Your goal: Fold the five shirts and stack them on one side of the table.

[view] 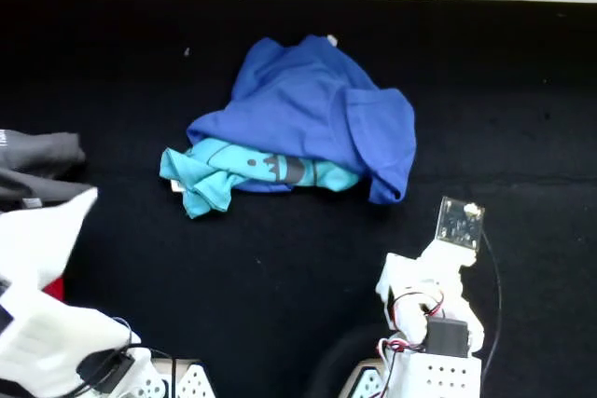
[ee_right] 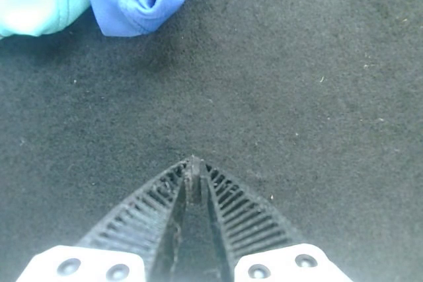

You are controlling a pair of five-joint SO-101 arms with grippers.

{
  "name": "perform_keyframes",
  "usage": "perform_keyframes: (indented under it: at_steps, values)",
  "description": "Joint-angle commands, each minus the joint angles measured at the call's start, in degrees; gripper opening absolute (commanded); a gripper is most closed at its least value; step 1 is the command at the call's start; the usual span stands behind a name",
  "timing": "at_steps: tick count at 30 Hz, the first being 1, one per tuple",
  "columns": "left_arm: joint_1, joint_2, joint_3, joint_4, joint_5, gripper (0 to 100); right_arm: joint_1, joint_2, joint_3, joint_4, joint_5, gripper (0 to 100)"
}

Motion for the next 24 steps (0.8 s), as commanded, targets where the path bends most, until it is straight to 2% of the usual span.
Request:
perform_keyframes:
  at_steps: [1,6,10,15,19,24]
  values:
    - [3.0,-7.3,-0.6,4.1,-0.4,16,-0.1,0.0,7.8,-0.5,-0.5,1.2]
    - [13.7,-13.4,-0.2,9.8,-0.2,29,-0.1,0.0,7.8,-0.5,-0.5,1.2]
    - [25.7,-16.2,4.7,10.5,3.2,29,-0.1,0.0,7.8,-0.5,-0.5,1.2]
    - [42.9,-16.5,18.5,9.3,6.1,29,-0.1,0.0,7.8,-0.5,-0.5,1.2]
    - [50.5,-16.5,32.4,-2.8,10.1,29,-0.1,0.0,7.8,-0.5,-0.5,1.2]
    - [53.1,-16.5,47.6,-21.7,12.0,29,-0.1,0.0,7.8,-0.5,-0.5,1.2]
